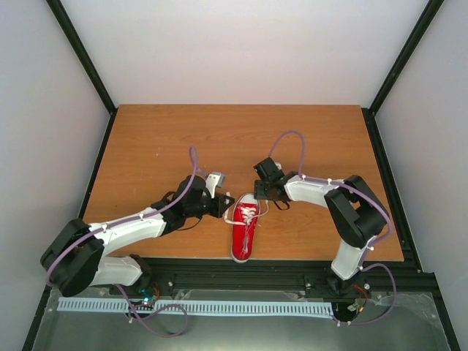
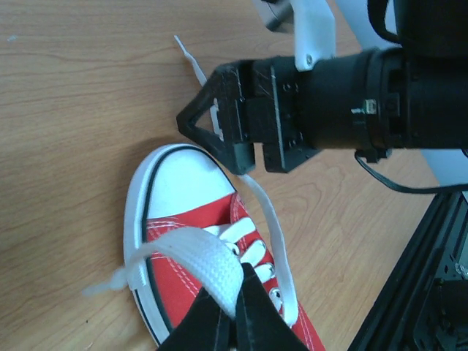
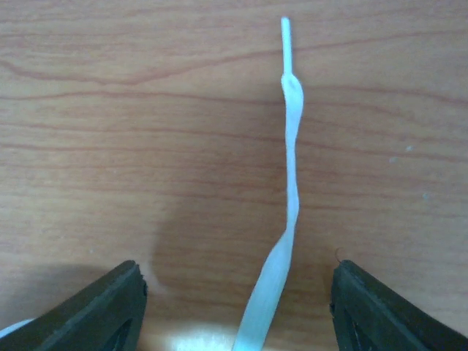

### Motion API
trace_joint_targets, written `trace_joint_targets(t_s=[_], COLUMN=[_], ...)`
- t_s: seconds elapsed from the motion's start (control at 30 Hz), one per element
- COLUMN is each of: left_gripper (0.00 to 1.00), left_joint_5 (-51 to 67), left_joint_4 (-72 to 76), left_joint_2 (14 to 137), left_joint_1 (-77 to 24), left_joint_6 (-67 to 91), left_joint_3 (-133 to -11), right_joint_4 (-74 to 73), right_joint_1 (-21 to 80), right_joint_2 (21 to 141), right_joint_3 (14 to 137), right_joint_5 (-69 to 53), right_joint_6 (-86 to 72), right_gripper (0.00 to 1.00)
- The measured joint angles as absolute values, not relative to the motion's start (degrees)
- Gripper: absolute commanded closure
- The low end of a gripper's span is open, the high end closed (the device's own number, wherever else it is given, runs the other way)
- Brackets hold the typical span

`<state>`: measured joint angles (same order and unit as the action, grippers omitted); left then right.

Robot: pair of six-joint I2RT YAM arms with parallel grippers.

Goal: Tie the shoes

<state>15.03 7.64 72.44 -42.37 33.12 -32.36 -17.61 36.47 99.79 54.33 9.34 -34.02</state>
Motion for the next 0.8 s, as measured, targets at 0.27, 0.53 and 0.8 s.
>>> trace_joint_targets(t_s=[0.27, 0.53, 0.8], left_gripper=[0.99, 0.99, 0.94], left_joint_5=[16.6, 19.0, 24.3], left_joint_4=[7.7, 9.5, 9.8], left_joint_2=[72.2, 73.4, 77.3], left_joint_1=[-42.4, -42.4, -42.4], left_joint_6=[32.5, 30.5, 27.1], left_joint_3=[-31.4, -31.4, -33.3], right_joint_4=[-16.8, -15.9, -14.6], right_joint_1=[37.0, 37.1, 37.1], right_joint_2=[104.0, 100.6, 81.0], right_joint_3=[57.8, 54.9, 49.6], right_joint_5=[10.1, 10.2, 11.9], right_joint_6=[-33.1, -33.5, -33.6], right_gripper=[0.97, 0.97, 0.97])
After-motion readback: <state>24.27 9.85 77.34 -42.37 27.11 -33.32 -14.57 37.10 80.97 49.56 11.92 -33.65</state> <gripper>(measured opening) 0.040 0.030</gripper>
